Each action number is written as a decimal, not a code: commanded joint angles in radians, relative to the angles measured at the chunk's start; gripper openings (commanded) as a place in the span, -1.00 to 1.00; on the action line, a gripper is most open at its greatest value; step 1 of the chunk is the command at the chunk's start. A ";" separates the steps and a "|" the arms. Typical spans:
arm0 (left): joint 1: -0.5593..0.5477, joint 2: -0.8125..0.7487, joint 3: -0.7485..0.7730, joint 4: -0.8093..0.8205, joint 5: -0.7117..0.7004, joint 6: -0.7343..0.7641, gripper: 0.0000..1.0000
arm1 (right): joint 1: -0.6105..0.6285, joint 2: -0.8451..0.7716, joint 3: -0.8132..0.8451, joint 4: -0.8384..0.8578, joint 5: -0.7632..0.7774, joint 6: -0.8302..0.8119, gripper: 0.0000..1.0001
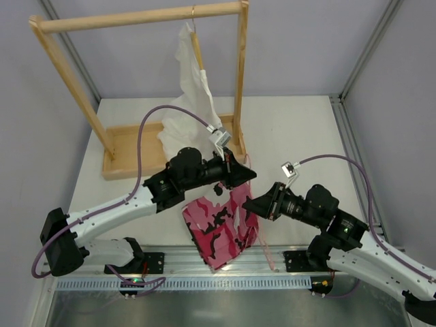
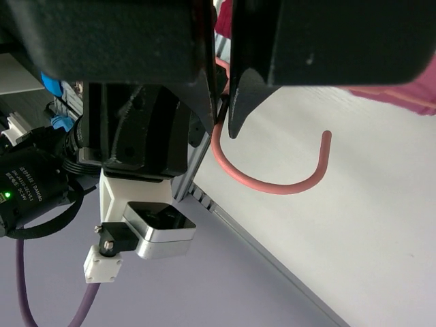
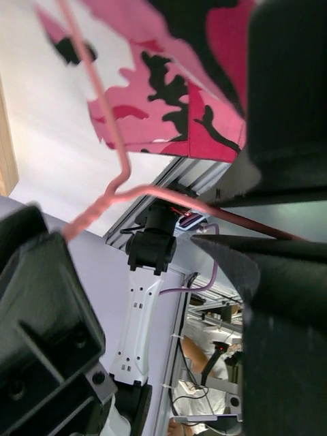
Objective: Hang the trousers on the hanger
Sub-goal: Pass the hanger from the right arm to the left
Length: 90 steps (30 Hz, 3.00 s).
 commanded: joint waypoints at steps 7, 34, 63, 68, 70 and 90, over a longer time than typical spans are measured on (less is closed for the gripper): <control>0.005 -0.055 0.025 0.079 -0.064 -0.055 -0.97 | 0.008 -0.055 -0.018 0.055 -0.013 -0.082 -0.92; -0.028 -0.208 -0.206 -0.041 -0.335 -0.557 0.39 | 0.066 0.009 0.057 0.136 0.279 -0.142 -0.92; -0.092 -0.098 -0.188 0.209 -0.368 -0.468 -0.37 | 0.178 0.113 0.080 0.243 0.366 -0.125 -0.92; -0.092 -0.128 -0.173 0.129 -0.364 -0.494 -0.99 | 0.218 0.132 0.094 0.245 0.375 -0.123 -0.89; -0.092 -0.173 -0.165 0.050 -0.363 -0.509 -0.99 | 0.227 0.132 0.117 0.220 0.374 -0.123 -0.81; -0.091 -0.615 0.149 -1.035 -0.706 -0.361 -0.99 | 0.227 0.024 0.175 0.070 0.385 -0.108 0.36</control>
